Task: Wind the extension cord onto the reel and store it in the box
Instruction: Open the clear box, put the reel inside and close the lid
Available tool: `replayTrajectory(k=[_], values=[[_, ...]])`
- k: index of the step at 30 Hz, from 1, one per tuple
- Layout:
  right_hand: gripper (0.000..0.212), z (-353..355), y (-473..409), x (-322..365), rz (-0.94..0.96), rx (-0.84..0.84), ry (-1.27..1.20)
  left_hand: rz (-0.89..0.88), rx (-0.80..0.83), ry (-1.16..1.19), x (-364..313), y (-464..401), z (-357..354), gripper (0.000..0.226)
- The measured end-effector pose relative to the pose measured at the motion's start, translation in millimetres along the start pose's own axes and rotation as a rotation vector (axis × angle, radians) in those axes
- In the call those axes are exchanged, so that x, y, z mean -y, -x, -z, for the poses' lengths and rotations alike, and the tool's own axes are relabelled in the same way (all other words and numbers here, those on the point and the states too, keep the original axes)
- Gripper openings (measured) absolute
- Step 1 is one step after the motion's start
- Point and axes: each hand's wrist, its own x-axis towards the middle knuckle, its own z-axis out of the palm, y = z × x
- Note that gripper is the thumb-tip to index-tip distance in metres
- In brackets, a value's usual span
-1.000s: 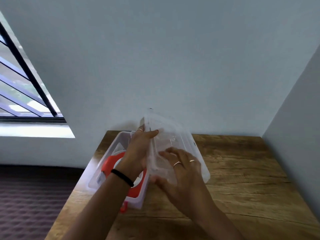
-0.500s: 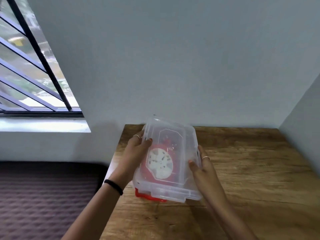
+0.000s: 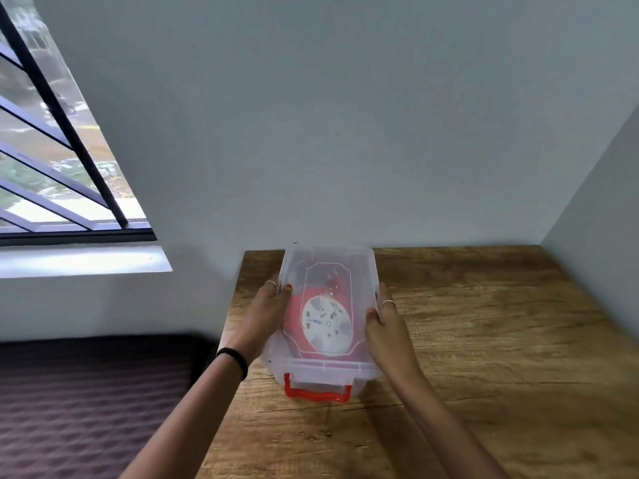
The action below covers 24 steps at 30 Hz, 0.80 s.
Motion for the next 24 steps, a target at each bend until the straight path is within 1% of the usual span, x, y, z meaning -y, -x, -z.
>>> replayTrajectory(k=[4, 7, 10, 15, 18, 22, 24], values=[[0.052, -5.4, 1.7, -2.9, -0.01, -0.006, -0.039, -0.01, 0.028, -0.06, 4.4, -6.7, 3.5, 0.026], [0.055, -8.6, 5.9, -0.6, -0.019, 0.006, -0.065, 0.002, 0.053, -0.074, 7.8, -9.4, 6.0, 0.026], [0.055, -8.9, 5.9, -0.2, -0.013, -0.003, -0.107, -0.022, 0.039, -0.097, 11.9, -9.3, 5.6, 0.025], [0.052, -8.9, 9.1, -3.0, -0.022, 0.027, -0.204, -0.057, 0.036, -0.129, 17.3, -11.0, 4.8, 0.031], [0.053, -10.7, 8.6, -8.2, -0.019, -0.007, -0.272, -0.079, 0.033, -0.114, 20.2, -12.4, 4.3, 0.029], [0.051, -13.9, 4.2, -16.0, 0.028, -0.036, -0.202, -0.081, 0.008, -0.143, 20.7, -13.7, 3.9, 0.03], [0.051, -13.6, 1.5, -17.3, 0.043, -0.036, -0.141, -0.111, -0.038, -0.282, 16.9, -10.1, 2.2, 0.029]])
